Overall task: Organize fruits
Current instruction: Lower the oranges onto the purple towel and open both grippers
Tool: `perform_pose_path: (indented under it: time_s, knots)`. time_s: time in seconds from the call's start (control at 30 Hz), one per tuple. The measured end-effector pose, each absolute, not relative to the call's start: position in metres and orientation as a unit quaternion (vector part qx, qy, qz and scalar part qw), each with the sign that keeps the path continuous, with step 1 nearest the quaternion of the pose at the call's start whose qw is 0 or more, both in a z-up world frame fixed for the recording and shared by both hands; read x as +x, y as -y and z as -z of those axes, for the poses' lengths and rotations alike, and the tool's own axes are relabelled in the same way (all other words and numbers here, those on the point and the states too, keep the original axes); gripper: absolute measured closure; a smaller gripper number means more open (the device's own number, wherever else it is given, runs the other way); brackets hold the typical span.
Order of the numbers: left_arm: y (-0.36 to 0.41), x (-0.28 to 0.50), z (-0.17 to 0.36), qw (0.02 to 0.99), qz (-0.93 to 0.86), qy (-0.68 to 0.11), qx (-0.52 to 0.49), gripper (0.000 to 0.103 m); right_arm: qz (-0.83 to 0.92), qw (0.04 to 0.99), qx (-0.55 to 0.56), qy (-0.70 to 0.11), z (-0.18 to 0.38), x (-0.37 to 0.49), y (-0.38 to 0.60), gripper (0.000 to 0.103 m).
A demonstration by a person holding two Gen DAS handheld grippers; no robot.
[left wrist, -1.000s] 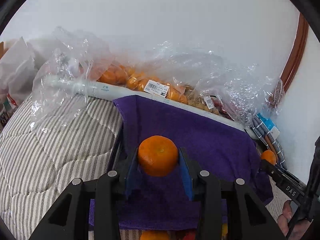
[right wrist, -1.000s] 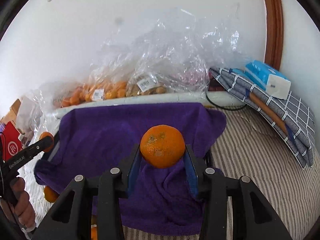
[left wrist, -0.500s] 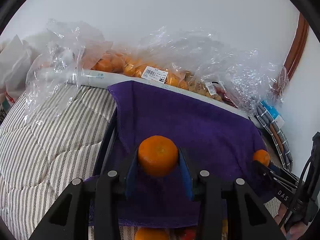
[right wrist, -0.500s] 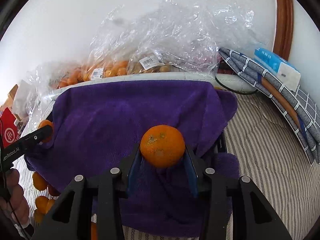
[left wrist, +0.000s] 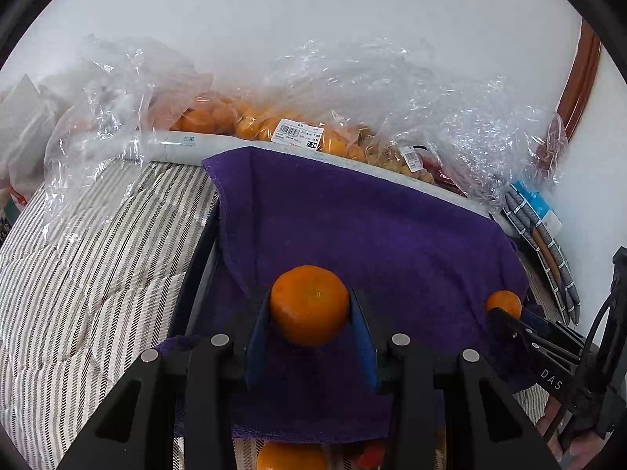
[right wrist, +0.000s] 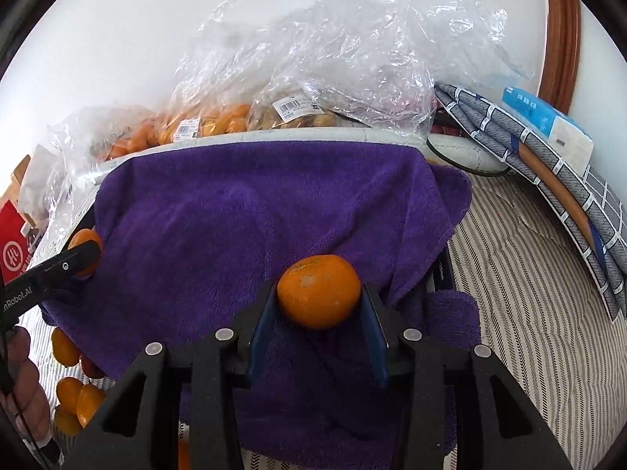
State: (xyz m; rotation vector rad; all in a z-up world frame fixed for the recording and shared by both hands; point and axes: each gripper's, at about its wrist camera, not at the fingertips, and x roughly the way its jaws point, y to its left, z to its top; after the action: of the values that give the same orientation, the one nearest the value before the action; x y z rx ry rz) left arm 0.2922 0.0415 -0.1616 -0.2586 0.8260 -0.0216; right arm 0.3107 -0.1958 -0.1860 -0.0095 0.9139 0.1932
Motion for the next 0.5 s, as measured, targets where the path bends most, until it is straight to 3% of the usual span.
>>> perform_pose_path:
  time_s: [0.07, 0.23, 0.43, 0.5]
  knots:
    - [-0.040, 0.293, 0.162, 0.908, 0.013, -0.401, -0.121, 0.065, -0.096, 0.893, -0.001, -0.439, 0.185, 0.310, 0.197, 0.058]
    - [-0.035, 0.293, 0.161, 0.912, 0.009, -0.397, -0.102, 0.064, -0.089, 0.903, -0.003, -0.419, 0.178, 0.306, 0.198, 0.042]
    - [-0.036, 0.286, 0.151, 0.924, 0.019, -0.367, -0.105, 0.047, -0.093, 0.911, 0.003, -0.401, 0.170, 0.299, 0.200, 0.041]
    - [-0.037, 0.282, 0.148, 0.928, 0.017, -0.358, -0.105, 0.046, -0.092, 0.914, 0.000, -0.395, 0.168, 0.297, 0.199, 0.041]
